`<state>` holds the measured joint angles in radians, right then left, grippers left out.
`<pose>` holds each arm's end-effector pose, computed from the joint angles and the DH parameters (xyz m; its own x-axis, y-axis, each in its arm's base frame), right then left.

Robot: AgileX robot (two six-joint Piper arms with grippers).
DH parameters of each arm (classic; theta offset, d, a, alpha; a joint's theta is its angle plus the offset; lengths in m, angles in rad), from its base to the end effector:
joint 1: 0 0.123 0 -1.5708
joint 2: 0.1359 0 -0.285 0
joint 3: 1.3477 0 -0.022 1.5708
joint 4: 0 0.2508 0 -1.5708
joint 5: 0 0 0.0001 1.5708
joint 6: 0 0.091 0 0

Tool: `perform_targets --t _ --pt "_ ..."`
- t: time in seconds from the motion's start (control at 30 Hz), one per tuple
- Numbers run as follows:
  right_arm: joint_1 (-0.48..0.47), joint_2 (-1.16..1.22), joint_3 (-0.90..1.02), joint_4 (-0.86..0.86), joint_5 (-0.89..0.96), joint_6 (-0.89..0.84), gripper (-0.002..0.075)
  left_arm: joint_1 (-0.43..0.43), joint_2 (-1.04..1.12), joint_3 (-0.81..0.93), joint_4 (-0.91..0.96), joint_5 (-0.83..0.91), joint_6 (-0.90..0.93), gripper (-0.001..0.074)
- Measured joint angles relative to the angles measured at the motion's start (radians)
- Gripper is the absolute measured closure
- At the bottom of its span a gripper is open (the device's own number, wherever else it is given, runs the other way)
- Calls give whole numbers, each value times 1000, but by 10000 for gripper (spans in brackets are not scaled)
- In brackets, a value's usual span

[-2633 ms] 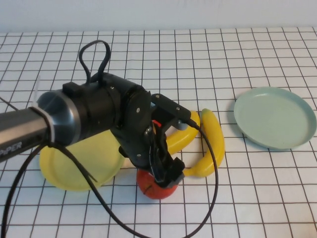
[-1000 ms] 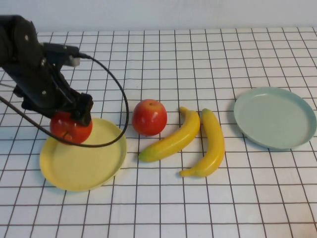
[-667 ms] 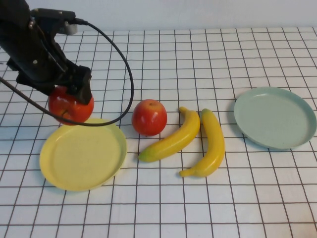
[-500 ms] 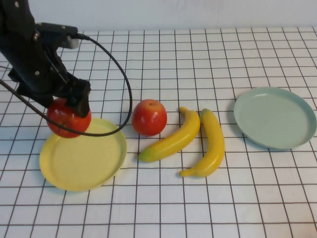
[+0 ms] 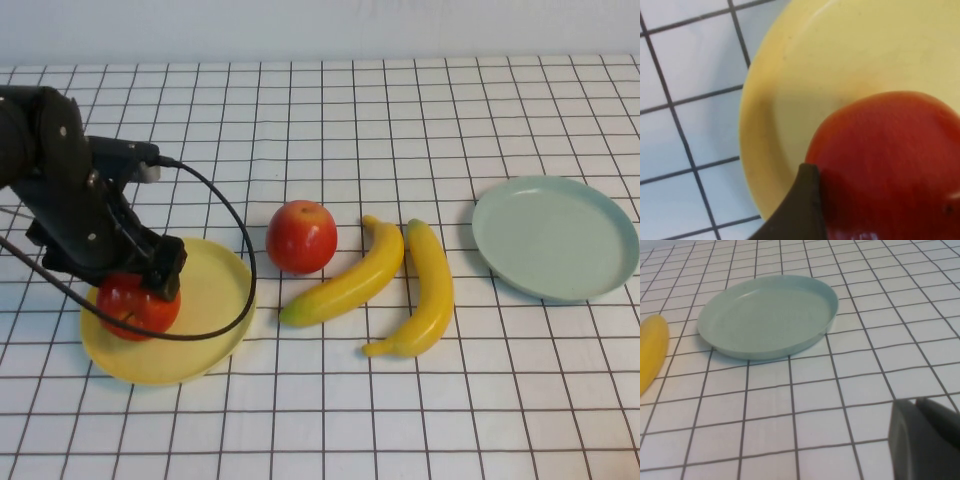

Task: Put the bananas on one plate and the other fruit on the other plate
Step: Put one type of fruit in the left plate

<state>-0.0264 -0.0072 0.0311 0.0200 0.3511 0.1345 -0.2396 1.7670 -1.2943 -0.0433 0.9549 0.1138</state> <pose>0.0535 -0.0008 0.1715 -0.2773 0.1601 -0.9473 0.0629 0.9869 0.1483 0.3434 -0.0872 0.2300 -0.9202 0.3160 -0.2309 0.3279 0.9446 -0.0140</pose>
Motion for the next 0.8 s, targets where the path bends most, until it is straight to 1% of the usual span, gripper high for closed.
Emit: perform_targets --t 0.1,0.23,0.43,0.63,0.73,0.8 --pt "0 0 0 0 0 0 742 -6 -46 70 -4 -80 -2 66" --pt "0 0 0 0 0 0 742 -42 -119 150 11 -162 -23 66" --pt "0 0 0 0 0 0 742 -93 -264 237 165 -288 -153 66" --pt "0 0 0 0 0 0 742 -100 -286 399 207 -427 -275 66" --pt "0 0 0 0 0 0 742 -100 -288 485 196 -500 -305 66" --pt "0 0 0 0 0 0 742 -101 -309 506 185 -533 -308 66"
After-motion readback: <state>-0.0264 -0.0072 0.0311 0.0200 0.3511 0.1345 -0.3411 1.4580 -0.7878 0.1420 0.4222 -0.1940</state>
